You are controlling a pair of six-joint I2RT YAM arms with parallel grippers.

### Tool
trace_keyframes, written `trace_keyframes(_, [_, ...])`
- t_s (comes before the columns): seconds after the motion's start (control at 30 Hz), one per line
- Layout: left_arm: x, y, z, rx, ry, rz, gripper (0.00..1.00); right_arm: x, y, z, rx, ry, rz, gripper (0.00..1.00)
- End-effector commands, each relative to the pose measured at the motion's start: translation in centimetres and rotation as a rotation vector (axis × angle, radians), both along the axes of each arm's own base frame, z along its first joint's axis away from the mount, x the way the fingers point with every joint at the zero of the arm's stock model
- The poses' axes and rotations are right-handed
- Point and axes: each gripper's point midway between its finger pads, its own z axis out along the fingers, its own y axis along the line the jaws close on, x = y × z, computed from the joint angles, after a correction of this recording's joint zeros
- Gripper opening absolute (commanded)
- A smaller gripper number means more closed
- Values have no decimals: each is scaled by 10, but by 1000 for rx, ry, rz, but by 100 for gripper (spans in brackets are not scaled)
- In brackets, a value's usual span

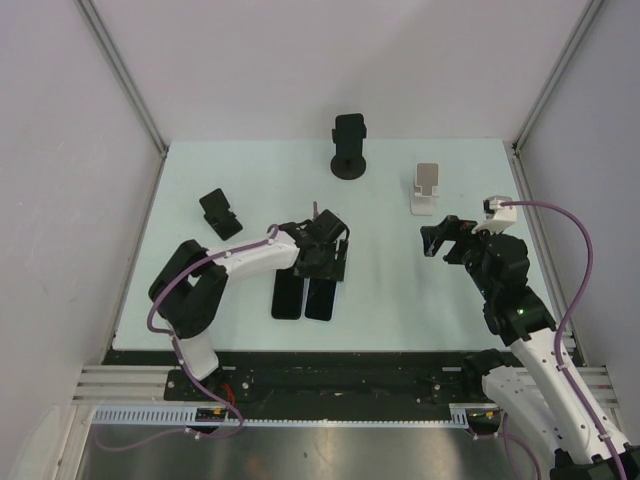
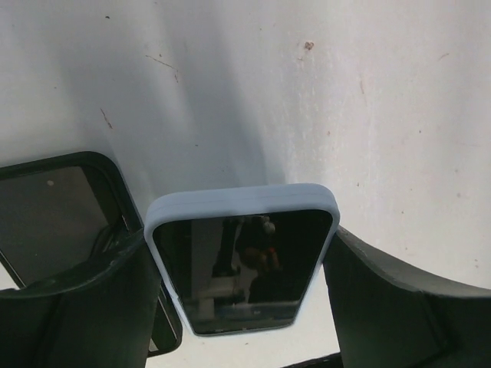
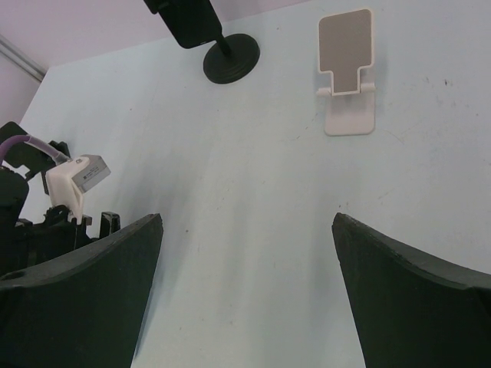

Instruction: Remove the phone from the phone stand

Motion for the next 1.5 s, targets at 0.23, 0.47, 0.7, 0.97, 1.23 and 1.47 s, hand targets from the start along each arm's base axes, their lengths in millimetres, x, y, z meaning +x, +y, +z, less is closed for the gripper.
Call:
trace_keyframes(0.23, [22,-4,0,37,-69,76,48,1,-3,3,-6,-16,-14,98])
trace_keyframes(0.47, [24,1,-7,63,-72,92,55,2,-3,1,-10,-10,-14,98])
trace_keyframes(0.7, [24,0,-12,64,-60,111,63,1,-3,2,-8,-11,-12,98])
trace_keyframes(0.97, [22,0,-14,53,-49,134,71,1,-2,1,-7,-10,-8,98])
trace_keyframes(1.23, [21,0,-11,45,-52,141,81,1,-2,1,-5,-11,-8,98])
trace_keyframes(1.47, [22,-1,-10,41,-54,144,87,1,-2,1,-8,-13,-9,98])
